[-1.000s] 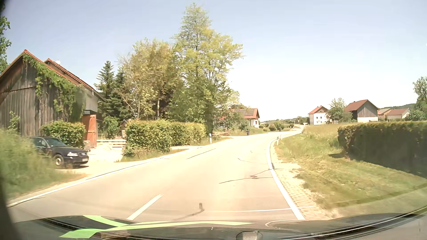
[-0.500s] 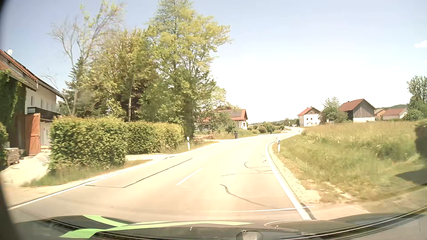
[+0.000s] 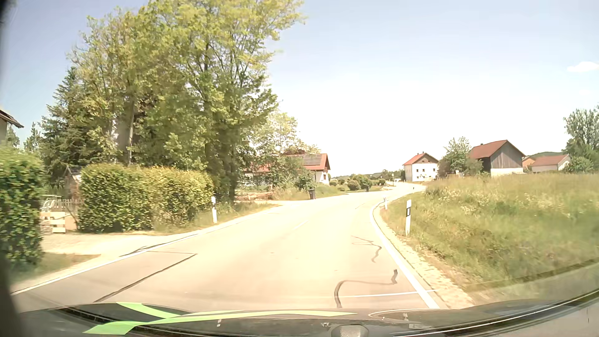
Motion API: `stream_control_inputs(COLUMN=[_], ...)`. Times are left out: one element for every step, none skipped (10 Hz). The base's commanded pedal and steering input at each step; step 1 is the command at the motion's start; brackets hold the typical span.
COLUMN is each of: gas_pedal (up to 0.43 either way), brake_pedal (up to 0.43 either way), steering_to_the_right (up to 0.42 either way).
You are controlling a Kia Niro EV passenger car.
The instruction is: Follow the waypoints while adhering to traffic rules and regulations
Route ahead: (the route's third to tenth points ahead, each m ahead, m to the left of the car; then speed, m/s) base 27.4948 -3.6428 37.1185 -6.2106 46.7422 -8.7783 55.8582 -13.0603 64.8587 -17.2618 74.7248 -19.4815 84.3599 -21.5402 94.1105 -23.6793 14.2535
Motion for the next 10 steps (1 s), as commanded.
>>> stream_control_inputs(gas_pedal=[0.177,0.177,0.177,0.177,0.177,0.177,0.177,0.177,0.177,0.177], brake_pedal=[0.0,0.0,0.0,0.0,0.0,0.0,0.0,0.0,0.0,0.0], steering_to_the_right=[0.029,0.029,0.029,0.029,0.029,0.034,0.036,0.038,0.038,0.037])
